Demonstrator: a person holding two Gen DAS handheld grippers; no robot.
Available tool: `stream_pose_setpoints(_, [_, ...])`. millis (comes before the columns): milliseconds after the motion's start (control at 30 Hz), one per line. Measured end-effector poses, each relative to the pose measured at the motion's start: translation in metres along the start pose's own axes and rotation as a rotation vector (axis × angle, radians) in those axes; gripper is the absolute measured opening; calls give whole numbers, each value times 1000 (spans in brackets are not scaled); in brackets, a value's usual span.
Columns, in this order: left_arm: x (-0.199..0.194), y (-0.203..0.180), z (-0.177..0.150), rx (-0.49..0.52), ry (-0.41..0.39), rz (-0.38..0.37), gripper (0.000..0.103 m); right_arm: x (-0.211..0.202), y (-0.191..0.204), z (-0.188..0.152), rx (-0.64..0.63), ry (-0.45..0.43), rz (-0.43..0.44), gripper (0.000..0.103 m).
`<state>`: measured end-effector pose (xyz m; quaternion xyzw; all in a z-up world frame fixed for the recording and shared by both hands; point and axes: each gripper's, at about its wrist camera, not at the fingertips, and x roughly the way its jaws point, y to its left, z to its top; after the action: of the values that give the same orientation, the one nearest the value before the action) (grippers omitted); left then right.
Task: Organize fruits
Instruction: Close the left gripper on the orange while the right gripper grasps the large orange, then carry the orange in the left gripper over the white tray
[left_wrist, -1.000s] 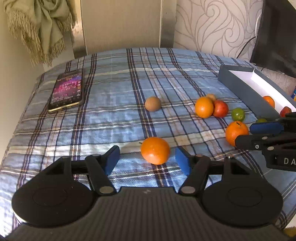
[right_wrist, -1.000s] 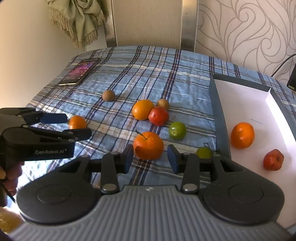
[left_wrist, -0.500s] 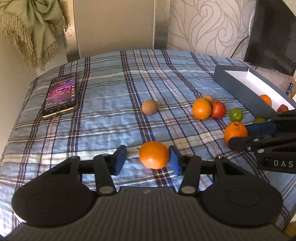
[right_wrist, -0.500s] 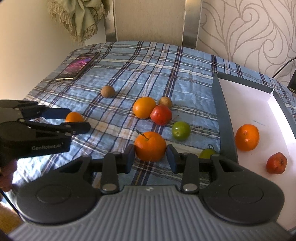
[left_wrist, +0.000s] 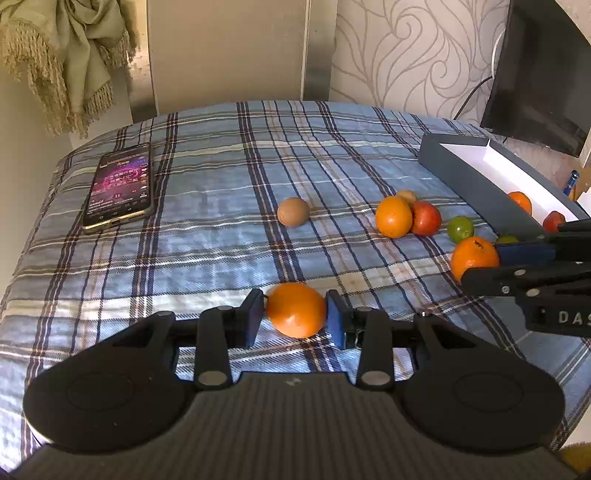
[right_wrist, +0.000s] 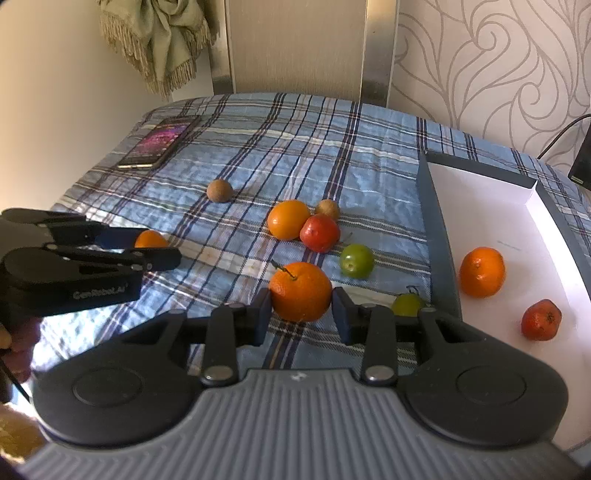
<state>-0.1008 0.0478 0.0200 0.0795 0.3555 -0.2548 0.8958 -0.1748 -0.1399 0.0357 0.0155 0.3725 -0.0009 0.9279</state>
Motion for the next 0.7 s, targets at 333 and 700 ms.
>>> stream_pose_setpoints(333, [-15,-10,-3,24,-26,9,42,-19,-1,-4,-5,-36,14,39])
stream_pose_setpoints(700, [-22,-25,-4,28,-30,3,41,-43,-6,-13,-6,-63,16,39])
